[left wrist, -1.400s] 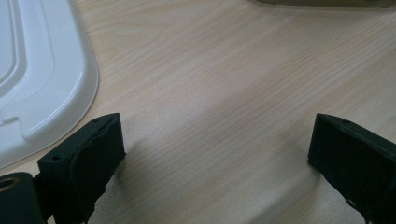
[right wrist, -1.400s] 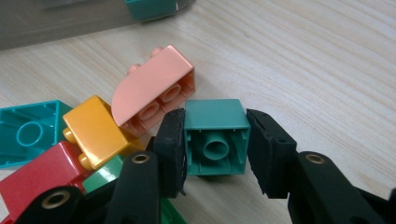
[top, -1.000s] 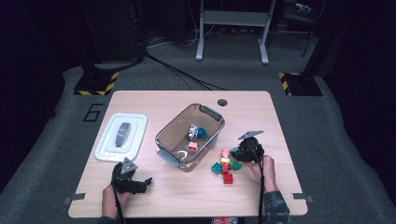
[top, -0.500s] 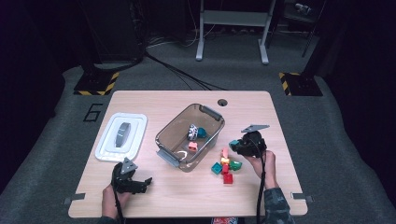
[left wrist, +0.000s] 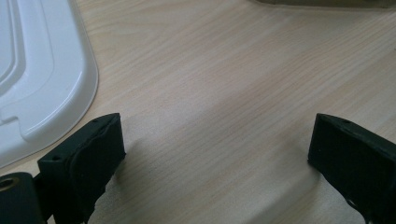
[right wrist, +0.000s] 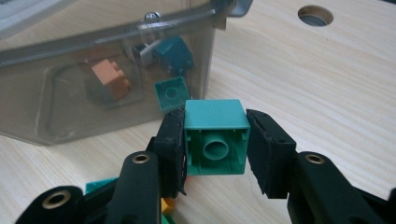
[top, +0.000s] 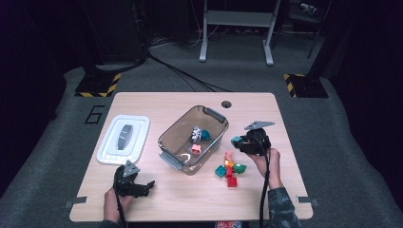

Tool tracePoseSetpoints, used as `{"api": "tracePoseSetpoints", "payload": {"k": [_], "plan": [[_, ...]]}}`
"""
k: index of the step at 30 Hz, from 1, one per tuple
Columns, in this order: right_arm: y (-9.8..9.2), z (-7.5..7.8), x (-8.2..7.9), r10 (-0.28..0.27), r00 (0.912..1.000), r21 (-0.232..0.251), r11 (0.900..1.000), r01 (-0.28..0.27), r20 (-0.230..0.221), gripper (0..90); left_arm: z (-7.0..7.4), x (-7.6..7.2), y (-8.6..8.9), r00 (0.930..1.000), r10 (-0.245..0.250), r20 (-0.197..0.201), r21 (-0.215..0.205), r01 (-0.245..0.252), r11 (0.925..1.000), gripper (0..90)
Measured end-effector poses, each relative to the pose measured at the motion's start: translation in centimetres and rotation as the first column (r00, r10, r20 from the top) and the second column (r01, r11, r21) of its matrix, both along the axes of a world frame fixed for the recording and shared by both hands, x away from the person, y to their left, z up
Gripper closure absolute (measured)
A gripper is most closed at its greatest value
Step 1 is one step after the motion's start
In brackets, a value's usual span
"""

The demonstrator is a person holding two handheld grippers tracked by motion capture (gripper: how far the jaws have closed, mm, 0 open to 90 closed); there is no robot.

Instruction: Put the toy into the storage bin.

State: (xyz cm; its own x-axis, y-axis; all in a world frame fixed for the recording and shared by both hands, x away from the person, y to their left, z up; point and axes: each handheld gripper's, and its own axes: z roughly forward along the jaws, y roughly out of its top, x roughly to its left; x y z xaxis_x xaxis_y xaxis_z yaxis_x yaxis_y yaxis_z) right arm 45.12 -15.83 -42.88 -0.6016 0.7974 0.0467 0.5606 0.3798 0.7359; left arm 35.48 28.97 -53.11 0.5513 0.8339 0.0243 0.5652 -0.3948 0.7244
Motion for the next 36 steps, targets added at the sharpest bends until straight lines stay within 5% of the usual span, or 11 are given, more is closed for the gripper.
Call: {"api": "tracePoseSetpoints", "payload": {"k": [23,36], "plan": [[1.9,5.3,0.3,0.033,0.9946,0.002,0.999,-0.033,0.098,58.8,0.0,0.0,0.0,1.0,0.005,-0.003,-0.008,-0.005,1.0,3.5],[4.8,6.8,1.1,0.092,0.9891,0.003,0.996,-0.093,0.115,58.8,0.0,0.0,0.0,1.0,0.004,-0.003,-0.007,-0.004,1.0,3.6]]}}
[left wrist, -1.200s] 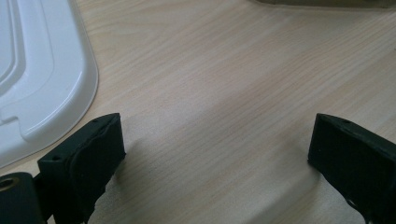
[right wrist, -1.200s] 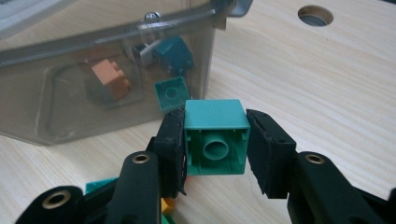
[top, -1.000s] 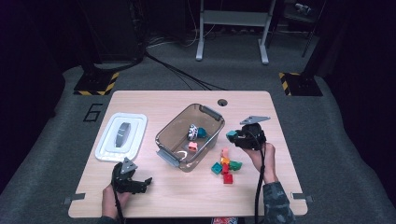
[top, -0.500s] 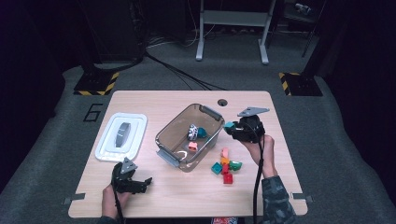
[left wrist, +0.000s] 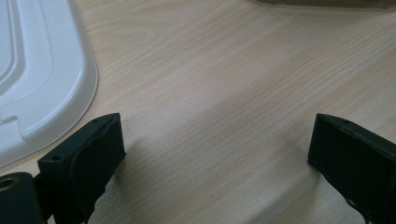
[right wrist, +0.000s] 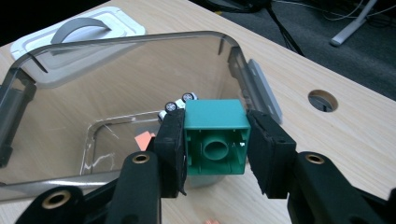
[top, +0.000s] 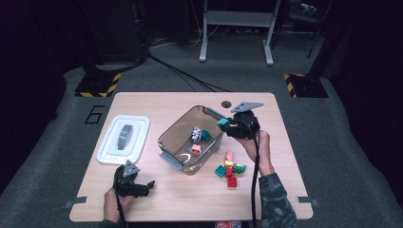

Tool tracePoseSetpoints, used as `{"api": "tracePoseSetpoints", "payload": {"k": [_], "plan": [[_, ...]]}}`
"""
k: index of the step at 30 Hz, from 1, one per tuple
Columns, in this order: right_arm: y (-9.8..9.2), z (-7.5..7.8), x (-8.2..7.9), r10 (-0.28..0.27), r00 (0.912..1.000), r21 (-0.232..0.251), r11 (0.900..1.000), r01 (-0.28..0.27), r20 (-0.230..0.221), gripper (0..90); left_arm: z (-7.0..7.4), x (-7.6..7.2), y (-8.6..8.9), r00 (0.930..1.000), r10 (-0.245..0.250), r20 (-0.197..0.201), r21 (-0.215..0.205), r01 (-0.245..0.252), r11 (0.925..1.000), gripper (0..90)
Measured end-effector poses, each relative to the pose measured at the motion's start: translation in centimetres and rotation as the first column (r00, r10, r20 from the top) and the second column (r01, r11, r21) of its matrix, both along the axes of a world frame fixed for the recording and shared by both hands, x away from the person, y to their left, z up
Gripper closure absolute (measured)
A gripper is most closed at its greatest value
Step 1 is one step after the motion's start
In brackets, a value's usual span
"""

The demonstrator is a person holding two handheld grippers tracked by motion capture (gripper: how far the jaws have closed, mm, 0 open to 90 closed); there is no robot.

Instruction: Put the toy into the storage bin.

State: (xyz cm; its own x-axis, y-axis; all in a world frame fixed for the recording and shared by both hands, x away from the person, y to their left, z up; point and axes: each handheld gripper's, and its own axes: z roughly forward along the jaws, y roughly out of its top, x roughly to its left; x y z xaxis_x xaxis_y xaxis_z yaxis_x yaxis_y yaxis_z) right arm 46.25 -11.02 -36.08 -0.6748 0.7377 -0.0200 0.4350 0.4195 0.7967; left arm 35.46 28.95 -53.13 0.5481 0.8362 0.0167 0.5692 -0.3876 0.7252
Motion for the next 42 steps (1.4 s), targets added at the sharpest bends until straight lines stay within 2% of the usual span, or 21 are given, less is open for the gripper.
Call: {"api": "tracePoseSetpoints", "payload": {"k": [8,13,23,33,37,42], "plan": [[2.0,-0.4,0.8,0.041,0.999,-0.016,0.999,-0.042,-0.015,58.8,0.0,0.0,0.0,1.0,-0.002,0.001,0.003,0.002,1.0,3.6],[2.9,-1.3,1.0,0.054,0.9973,-0.026,0.998,-0.055,-0.049,58.8,0.0,0.0,0.0,1.0,-0.001,0.002,0.003,0.001,1.0,3.6],[3.5,-2.9,1.4,0.067,0.9932,-0.056,0.996,-0.073,-0.095,58.7,0.0,0.0,0.0,1.0,-0.001,0.002,0.004,0.001,1.0,3.6],[3.6,-3.0,1.1,0.078,0.9904,-0.072,0.994,-0.087,-0.114,57.7,0.0,0.0,0.0,1.0,-0.001,0.003,0.005,0.001,1.0,3.6],[3.3,-2.7,0.8,0.075,0.9919,-0.057,0.995,-0.081,-0.103,49.3,0.0,-0.1,0.0,1.0,-0.001,0.004,0.005,0.001,1.0,3.6],[2.4,-2.1,0.0,0.045,0.9949,-0.026,0.999,-0.048,-0.09,36.0,0.0,-0.1,0.0,1.0,-0.001,0.004,0.005,0.001,1.0,3.6]]}}
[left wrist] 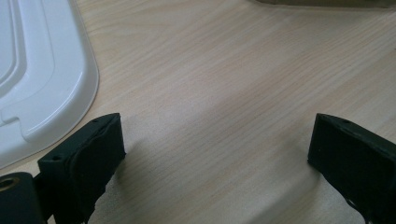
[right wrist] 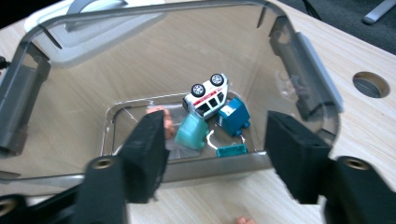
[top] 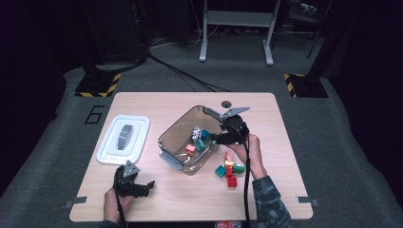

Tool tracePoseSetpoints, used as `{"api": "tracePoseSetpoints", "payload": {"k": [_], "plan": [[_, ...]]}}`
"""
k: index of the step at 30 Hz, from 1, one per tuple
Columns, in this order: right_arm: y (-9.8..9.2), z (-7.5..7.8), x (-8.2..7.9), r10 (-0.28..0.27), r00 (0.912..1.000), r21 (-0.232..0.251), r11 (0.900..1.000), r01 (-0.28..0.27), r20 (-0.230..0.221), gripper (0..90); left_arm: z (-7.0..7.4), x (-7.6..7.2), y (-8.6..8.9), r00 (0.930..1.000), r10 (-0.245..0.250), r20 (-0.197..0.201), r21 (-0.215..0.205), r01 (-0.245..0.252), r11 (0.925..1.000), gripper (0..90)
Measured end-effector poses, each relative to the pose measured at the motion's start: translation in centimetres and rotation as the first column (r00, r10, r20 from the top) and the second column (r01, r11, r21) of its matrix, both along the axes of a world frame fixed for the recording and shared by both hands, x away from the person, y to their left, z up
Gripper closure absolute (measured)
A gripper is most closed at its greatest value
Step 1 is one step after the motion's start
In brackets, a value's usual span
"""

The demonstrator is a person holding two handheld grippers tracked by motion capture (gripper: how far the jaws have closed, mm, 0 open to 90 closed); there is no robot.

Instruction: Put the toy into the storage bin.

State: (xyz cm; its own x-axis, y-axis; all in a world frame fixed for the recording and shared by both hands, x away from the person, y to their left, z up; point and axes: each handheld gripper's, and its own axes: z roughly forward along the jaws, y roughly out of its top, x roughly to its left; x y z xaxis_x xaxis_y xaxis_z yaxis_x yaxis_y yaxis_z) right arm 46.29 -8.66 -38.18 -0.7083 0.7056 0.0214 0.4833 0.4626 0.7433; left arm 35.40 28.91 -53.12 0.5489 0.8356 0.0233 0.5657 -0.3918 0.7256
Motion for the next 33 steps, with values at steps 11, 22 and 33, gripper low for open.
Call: {"api": "tracePoseSetpoints", "payload": {"k": [11,22,33], "plan": [[-3.4,-0.7,-1.8,-0.035,0.9993,0.043,0.998,0.035,-0.01,15.0,0.0,0.0,0.0,1.0,0.0,0.0,0.0,0.0,1.0,3.6],[-6.2,-4.6,-3.1,-0.069,0.9948,0.02,0.997,0.07,-0.075,4.3,0.0,0.0,0.0,1.0,-0.001,0.001,0.001,0.001,1.0,3.5],[-7.7,-8.8,-4.0,-0.081,0.9863,-0.03,0.997,0.077,-0.144,14.8,0.0,0.0,0.0,1.0,-0.002,0.002,0.006,0.002,1.0,3.6]]}}
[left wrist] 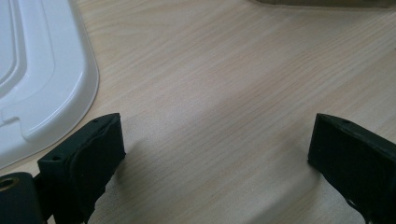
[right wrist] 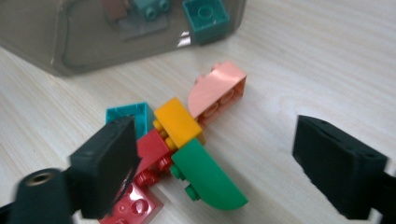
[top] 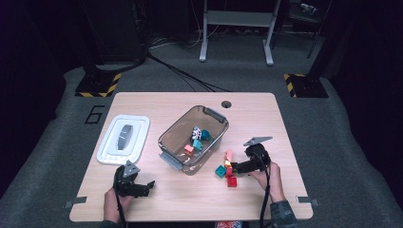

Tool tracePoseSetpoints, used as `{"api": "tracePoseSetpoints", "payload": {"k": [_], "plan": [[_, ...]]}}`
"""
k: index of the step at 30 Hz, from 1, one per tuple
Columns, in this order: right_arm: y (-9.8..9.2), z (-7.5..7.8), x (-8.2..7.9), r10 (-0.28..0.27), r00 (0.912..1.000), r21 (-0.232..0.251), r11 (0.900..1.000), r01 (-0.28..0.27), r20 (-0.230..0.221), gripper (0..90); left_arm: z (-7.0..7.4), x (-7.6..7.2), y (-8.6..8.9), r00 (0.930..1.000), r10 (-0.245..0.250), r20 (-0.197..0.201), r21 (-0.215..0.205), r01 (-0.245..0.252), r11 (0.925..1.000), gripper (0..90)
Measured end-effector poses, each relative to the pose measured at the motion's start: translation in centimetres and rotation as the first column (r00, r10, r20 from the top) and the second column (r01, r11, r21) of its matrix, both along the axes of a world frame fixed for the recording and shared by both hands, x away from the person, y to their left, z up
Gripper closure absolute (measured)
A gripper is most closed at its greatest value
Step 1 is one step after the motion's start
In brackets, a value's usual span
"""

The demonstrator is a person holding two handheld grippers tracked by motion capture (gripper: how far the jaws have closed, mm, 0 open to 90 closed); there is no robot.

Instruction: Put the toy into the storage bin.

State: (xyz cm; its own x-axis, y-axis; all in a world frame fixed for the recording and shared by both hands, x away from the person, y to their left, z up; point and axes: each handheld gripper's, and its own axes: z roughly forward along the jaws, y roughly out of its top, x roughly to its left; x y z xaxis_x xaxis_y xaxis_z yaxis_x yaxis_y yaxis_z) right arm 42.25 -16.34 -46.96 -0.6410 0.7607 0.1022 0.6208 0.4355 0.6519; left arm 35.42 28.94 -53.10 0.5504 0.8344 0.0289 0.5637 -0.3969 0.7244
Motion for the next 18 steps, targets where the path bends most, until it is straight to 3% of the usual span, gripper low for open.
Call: {"api": "tracePoseSetpoints", "payload": {"k": [7,13,18], "plan": [[0.0,-1.6,-0.6,0.009,0.9998,-0.034,0.999,-0.01,-0.016,34.5,0.0,0.0,0.0,1.0,0.0,0.0,-0.001,0.0,1.0,3.5],[-0.6,-2.1,-0.7,0.007,0.9993,-0.055,0.998,-0.009,-0.037,52.9,0.0,0.0,0.0,1.0,0.0,-0.002,0.0,0.0,1.0,3.5],[-0.9,-1.9,-0.8,-0.001,0.9995,-0.055,0.998,-0.001,-0.031,57.8,0.0,0.0,0.0,1.0,0.0,-0.002,-0.002,0.0,1.0,3.6]]}}
